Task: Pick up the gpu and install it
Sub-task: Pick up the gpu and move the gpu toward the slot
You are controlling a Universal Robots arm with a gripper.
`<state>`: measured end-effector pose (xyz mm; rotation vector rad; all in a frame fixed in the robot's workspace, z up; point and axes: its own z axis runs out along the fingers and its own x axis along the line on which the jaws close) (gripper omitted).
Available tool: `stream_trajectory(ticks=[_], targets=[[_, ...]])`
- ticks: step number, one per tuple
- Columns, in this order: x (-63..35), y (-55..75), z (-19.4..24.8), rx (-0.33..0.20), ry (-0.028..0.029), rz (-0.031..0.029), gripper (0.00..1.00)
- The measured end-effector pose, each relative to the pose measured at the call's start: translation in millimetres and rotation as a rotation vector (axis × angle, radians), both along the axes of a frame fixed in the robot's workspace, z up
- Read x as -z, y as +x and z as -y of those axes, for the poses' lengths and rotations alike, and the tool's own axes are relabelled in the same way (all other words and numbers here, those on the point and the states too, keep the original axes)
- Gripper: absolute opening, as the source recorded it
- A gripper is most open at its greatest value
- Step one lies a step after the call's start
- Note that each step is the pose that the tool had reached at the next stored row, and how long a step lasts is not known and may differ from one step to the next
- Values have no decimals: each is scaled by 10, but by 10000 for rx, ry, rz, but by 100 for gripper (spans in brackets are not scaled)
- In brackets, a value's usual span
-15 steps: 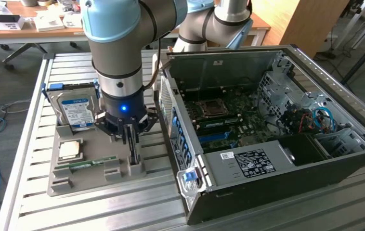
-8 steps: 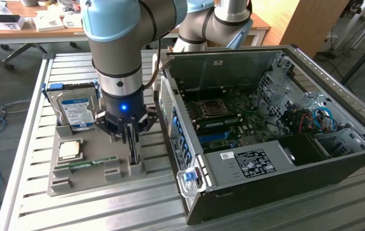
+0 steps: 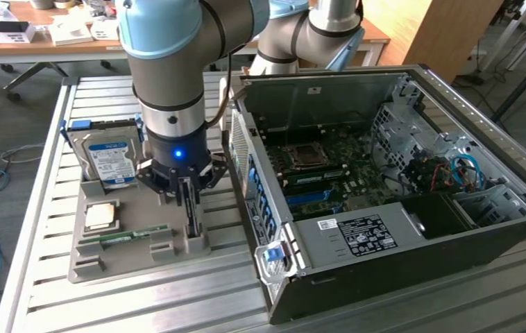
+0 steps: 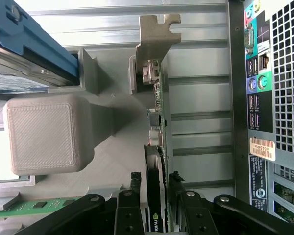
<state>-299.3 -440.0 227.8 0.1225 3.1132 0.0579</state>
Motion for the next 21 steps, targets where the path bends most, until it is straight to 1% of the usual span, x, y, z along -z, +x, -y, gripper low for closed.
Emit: stream_trajectory(ticks=[10,11,13,14,15,21], targets=[[0,0,0,0,0,0,36],[0,0,0,1,0,0,35],[-1,0,0,0,0,-2,35],[0,0,-1,1,0,-1,28],[0,0,0,1,0,-1,27],[-1,0,0,1,0,-1,27]])
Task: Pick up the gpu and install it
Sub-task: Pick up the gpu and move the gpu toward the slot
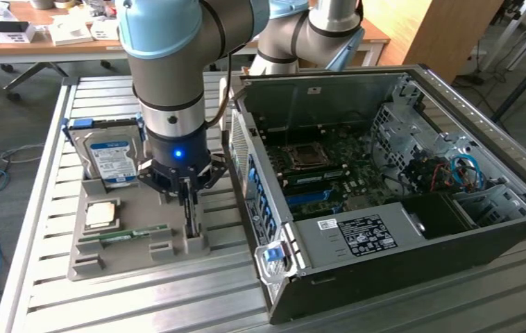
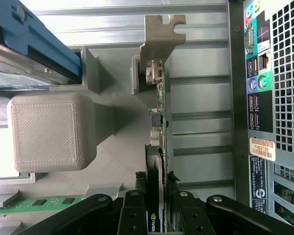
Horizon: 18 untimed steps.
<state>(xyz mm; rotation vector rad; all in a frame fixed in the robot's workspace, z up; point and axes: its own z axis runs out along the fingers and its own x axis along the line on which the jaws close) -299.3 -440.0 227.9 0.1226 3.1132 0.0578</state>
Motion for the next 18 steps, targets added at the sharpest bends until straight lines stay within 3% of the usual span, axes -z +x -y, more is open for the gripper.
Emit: stream_trajectory(ticks=[18], targets=[[1,0,0,-236,1,1,27]])
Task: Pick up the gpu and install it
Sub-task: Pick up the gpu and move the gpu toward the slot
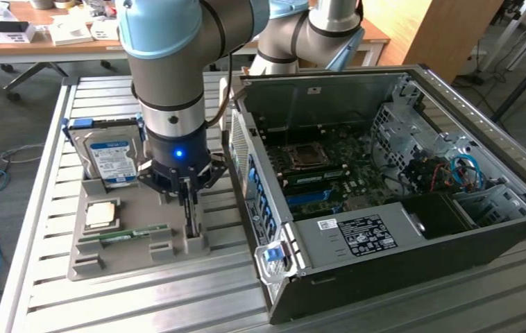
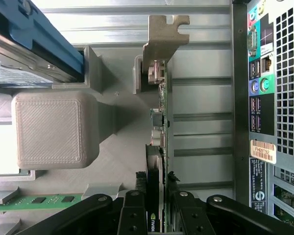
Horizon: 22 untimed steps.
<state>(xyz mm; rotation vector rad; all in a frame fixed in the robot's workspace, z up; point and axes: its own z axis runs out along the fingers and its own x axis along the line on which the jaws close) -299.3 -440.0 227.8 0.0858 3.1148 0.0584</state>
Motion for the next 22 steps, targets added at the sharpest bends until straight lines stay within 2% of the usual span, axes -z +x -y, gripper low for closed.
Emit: stream_trajectory(ticks=[9,13,22], targets=[[-1,0,0,-143,1,1,27],[-35,0,0,-143,-1,0,27],[-275,0,0,-143,0,-1,27]])
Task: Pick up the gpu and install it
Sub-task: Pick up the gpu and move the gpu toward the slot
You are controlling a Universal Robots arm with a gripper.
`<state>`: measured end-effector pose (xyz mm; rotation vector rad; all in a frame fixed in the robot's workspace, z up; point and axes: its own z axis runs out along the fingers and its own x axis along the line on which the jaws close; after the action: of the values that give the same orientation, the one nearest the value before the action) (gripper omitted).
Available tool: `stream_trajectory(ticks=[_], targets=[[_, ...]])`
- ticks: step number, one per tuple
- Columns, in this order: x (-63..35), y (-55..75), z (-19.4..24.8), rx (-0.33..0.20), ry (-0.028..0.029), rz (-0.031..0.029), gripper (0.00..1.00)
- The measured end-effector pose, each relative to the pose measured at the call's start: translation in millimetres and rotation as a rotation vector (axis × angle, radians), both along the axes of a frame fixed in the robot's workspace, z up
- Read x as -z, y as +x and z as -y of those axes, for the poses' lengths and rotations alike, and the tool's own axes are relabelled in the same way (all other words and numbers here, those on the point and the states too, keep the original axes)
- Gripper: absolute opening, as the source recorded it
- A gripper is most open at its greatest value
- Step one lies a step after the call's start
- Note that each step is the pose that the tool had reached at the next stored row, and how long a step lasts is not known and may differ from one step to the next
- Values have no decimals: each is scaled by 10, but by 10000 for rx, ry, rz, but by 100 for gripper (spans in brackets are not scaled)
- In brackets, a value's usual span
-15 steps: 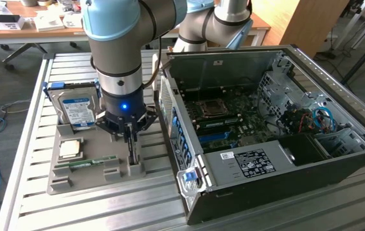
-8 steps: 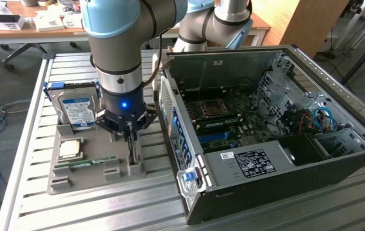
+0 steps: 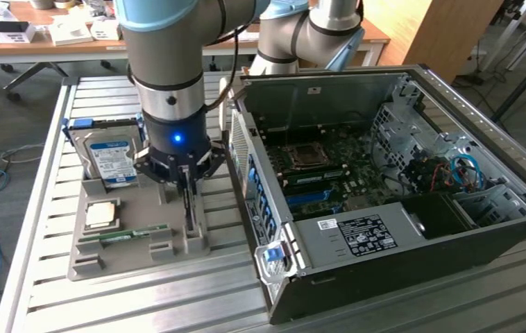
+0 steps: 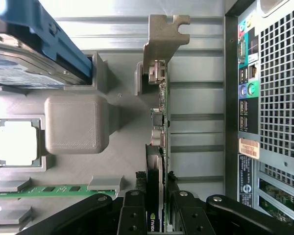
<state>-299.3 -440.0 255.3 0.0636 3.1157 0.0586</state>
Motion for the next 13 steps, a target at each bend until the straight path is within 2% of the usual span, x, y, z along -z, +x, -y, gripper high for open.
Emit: stream_trajectory(ticks=[13], targets=[[-371,0,0,0,0,1,27]])
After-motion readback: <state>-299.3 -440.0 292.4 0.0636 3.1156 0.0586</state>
